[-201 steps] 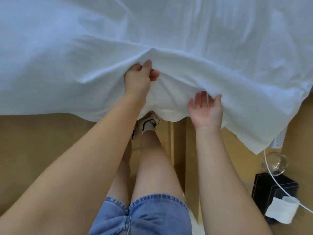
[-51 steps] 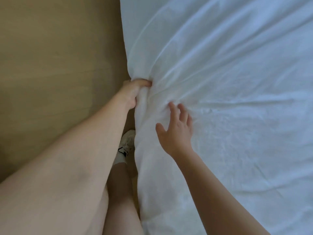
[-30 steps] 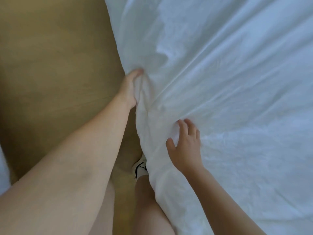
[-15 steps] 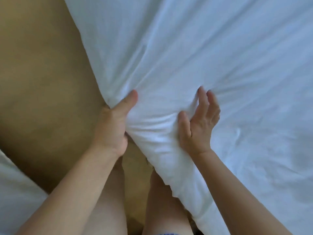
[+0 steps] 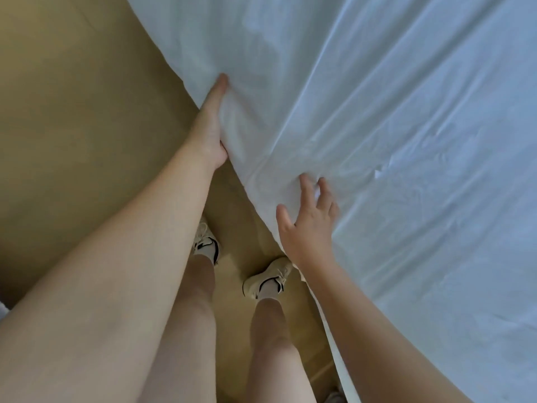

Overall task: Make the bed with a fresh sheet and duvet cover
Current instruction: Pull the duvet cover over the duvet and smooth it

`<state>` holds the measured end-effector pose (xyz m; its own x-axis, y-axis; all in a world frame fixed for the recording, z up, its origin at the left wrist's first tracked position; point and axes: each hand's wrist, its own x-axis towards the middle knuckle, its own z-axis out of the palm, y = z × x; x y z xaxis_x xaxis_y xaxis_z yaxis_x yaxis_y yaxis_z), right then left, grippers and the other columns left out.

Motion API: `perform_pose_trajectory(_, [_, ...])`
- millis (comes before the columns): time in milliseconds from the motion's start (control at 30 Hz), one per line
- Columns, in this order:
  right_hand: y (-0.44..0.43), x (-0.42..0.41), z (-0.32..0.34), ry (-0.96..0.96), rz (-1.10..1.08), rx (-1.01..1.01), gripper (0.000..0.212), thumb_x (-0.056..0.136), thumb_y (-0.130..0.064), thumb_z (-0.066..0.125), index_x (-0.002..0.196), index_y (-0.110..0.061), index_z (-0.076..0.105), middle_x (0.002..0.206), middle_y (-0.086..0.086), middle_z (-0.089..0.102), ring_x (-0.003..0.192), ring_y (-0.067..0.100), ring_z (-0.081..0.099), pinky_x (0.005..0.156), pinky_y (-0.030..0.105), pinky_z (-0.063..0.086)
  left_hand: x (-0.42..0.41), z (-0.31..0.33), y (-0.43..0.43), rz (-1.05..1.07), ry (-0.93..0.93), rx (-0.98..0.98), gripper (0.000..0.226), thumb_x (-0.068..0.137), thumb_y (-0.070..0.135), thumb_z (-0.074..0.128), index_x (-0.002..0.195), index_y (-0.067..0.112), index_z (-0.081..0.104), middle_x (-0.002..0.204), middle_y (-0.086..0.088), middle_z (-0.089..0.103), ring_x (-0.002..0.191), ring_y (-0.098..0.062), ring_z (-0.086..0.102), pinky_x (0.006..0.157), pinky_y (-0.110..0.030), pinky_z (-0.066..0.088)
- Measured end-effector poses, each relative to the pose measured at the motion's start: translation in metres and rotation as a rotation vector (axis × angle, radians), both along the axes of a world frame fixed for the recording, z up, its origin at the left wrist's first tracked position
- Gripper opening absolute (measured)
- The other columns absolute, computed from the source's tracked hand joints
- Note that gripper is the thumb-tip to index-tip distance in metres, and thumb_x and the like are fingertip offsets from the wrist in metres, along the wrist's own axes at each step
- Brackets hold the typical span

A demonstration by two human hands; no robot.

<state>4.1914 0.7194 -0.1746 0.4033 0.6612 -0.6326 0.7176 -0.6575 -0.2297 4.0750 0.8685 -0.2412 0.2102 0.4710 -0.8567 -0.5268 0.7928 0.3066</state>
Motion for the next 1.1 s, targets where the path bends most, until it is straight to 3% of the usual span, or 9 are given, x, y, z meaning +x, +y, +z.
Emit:
perform_pose_trajectory(167, [0.025, -0.014, 0.012, -0.010, 0.035, 0.049, 0.066, 0.093, -0.035, 0.047, 0.150, -0.030, 0.015, 0.158, 0.002, 0.000, 0.142, 0.022, -0.003, 0.117, 0.040, 0.008, -0.016, 0.022, 0.023, 0.109, 0.134, 0.017, 0.040, 0.085, 0.033, 0.066, 0.118, 0.010, 0.064, 0.109, -0.009, 0.071, 0.097, -0.025, 0.069, 0.084, -0.038, 0.055])
perform_pose_trajectory(300, [0.046, -0.036, 0.026, -0.042, 0.112, 0.238, 0.070, 0.085, -0.053, 0.036, 0.148, -0.028, 0.021, 0.158, 0.001, 0.008, 0.142, 0.016, 0.000, 0.113, 0.039, 0.004, -0.057, 0.056, -0.006, 0.057, 0.306, 0.121, 0.009, 0.087, 0.023, 0.065, 0.090, 0.016, 0.069, 0.088, 0.006, 0.074, 0.086, -0.010, 0.070, 0.076, -0.024, 0.056])
perform_pose_trajectory(400, [0.044, -0.043, 0.022, -0.048, 0.241, 0.012, 0.066, 0.092, -0.047, 0.040, 0.150, -0.032, 0.012, 0.159, 0.002, -0.003, 0.144, 0.020, -0.009, 0.115, 0.041, -0.002, -0.070, 0.046, -0.005, -0.063, 0.668, 0.050, 0.022, 0.091, 0.029, 0.060, 0.099, 0.009, 0.062, 0.087, 0.008, 0.063, 0.094, -0.010, 0.064, 0.065, -0.014, 0.045])
perform_pose_trajectory(500, [0.047, -0.043, 0.019, -0.038, 0.246, -0.118, 0.067, 0.094, -0.038, 0.044, 0.150, -0.030, 0.008, 0.159, 0.003, -0.009, 0.145, 0.025, -0.010, 0.116, 0.041, 0.001, -0.068, 0.015, 0.016, -0.267, 0.791, -0.011, 0.032, 0.096, 0.039, 0.048, 0.104, 0.008, 0.053, 0.103, -0.006, 0.055, 0.108, -0.025, 0.056, 0.086, -0.026, 0.041])
perform_pose_trajectory(567, [0.059, -0.045, 0.018, -0.026, 0.212, -0.069, 0.066, 0.094, -0.037, 0.045, 0.150, -0.027, 0.012, 0.158, 0.004, -0.004, 0.145, 0.026, -0.005, 0.115, 0.040, 0.006, -0.070, 0.002, 0.017, -0.398, 0.833, -0.002, 0.050, 0.099, 0.043, 0.036, 0.113, -0.001, 0.055, 0.112, -0.010, 0.058, 0.105, -0.026, 0.055, 0.093, -0.032, 0.041])
perform_pose_trajectory(700, [0.086, -0.054, 0.018, 0.056, 0.180, 0.002, 0.066, 0.093, -0.032, 0.048, 0.150, -0.021, 0.017, 0.158, 0.006, 0.003, 0.143, 0.026, 0.004, 0.114, 0.035, 0.010, -0.093, 0.000, 0.032, -0.362, 0.781, 0.085, 0.030, 0.100, 0.027, 0.036, 0.088, 0.011, 0.059, 0.087, -0.009, 0.060, 0.081, -0.022, 0.050, 0.063, -0.030, 0.038])
perform_pose_trajectory(833, [0.124, -0.066, 0.023, 0.171, 0.084, 0.064, 0.064, 0.092, -0.025, 0.049, 0.149, -0.017, 0.021, 0.156, 0.006, 0.009, 0.142, 0.021, 0.008, 0.113, 0.029, 0.013, -0.097, 0.016, 0.095, -0.282, 0.641, 0.109, 0.027, 0.099, 0.037, 0.040, 0.086, 0.018, 0.054, 0.084, 0.002, 0.059, 0.071, -0.013, 0.054, 0.063, -0.027, 0.039])
perform_pose_trajectory(1000, [0.182, -0.065, 0.024, 0.190, 0.122, 0.095, 0.061, 0.093, -0.023, 0.048, 0.148, -0.017, 0.023, 0.153, 0.004, 0.014, 0.139, 0.020, 0.014, 0.111, 0.027, 0.016, -0.079, 0.011, 0.181, -0.259, 0.805, 0.111, 0.039, 0.093, 0.046, 0.049, 0.107, 0.011, 0.057, 0.108, -0.006, 0.059, 0.102, -0.022, 0.056, 0.081, -0.029, 0.041])
perform_pose_trajectory(1100, [0.220, -0.059, 0.020, 0.178, 0.120, 0.099, 0.055, 0.092, -0.020, 0.049, 0.144, -0.016, 0.030, 0.144, 0.005, 0.025, 0.130, 0.019, 0.024, 0.106, 0.024, 0.022, -0.077, -0.003, 0.218, -0.163, 0.867, 0.002, 0.062, 0.092, 0.051, 0.050, 0.131, 0.004, 0.046, 0.133, -0.010, 0.053, 0.123, -0.027, 0.051, 0.096, -0.030, 0.040])
